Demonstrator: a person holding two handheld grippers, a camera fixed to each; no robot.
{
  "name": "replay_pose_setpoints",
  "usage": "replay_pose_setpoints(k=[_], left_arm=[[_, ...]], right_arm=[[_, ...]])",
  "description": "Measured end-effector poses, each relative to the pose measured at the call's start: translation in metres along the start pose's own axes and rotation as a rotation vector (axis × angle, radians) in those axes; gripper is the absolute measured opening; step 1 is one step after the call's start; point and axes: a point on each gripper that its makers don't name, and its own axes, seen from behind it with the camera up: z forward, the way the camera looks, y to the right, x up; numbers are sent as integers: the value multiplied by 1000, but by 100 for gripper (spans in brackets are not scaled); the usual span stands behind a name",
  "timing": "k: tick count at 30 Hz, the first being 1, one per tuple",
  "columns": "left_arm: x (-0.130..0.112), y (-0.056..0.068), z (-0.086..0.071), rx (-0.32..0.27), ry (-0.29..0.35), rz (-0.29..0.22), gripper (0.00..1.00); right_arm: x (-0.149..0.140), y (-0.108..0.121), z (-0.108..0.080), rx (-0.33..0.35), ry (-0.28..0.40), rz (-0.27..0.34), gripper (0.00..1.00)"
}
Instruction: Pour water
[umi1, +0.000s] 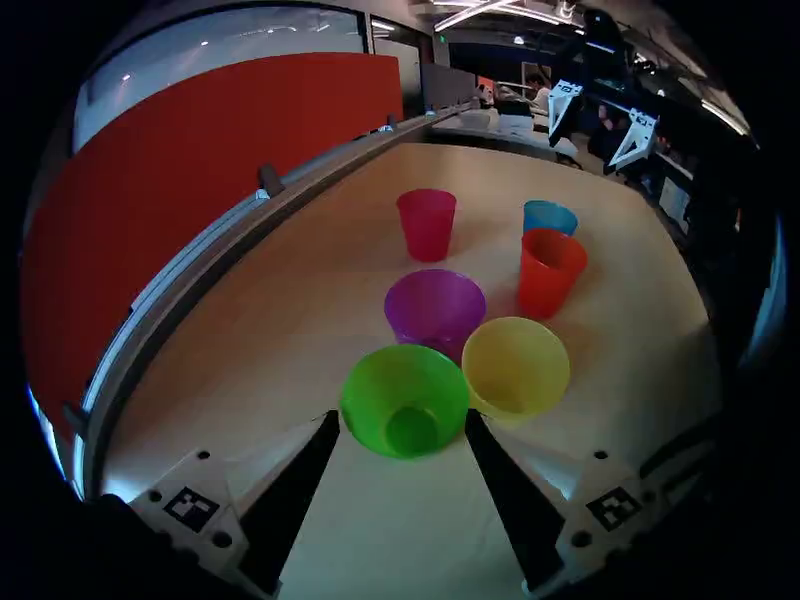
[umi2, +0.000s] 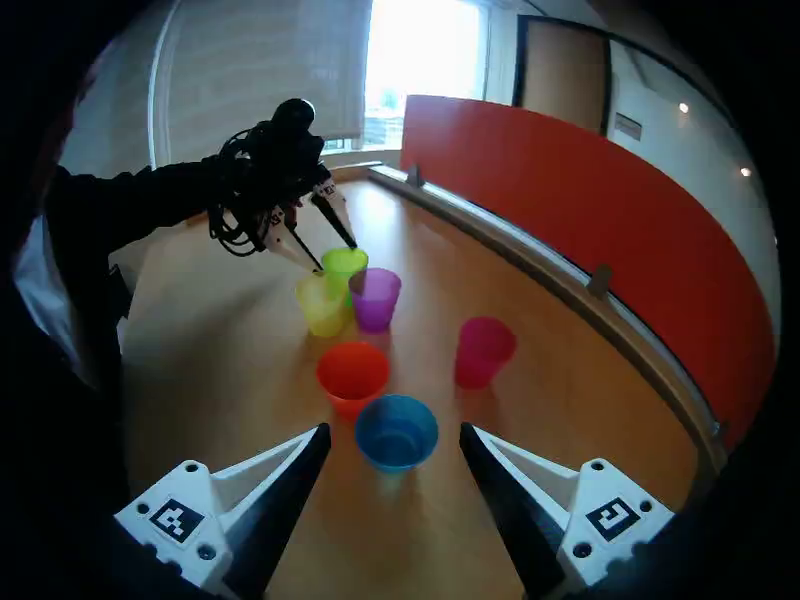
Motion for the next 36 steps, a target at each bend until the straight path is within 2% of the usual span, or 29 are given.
replay_pose_setpoints(k=[12, 20, 27, 36], left_arm=[[1, -1, 15, -7, 30, -7, 93], [3, 0, 19, -14, 43, -10, 93], [2, -1, 22, 1, 43, 8, 93], [5, 1, 22, -1, 61, -6, 89]], right_arm=[[-2, 0, 6, 0, -1, 11, 100], [-5, 1, 5, 0, 1, 15, 100], [-7, 4, 3, -6, 6, 21, 100], [-8, 3, 2, -3, 13, 24, 100]])
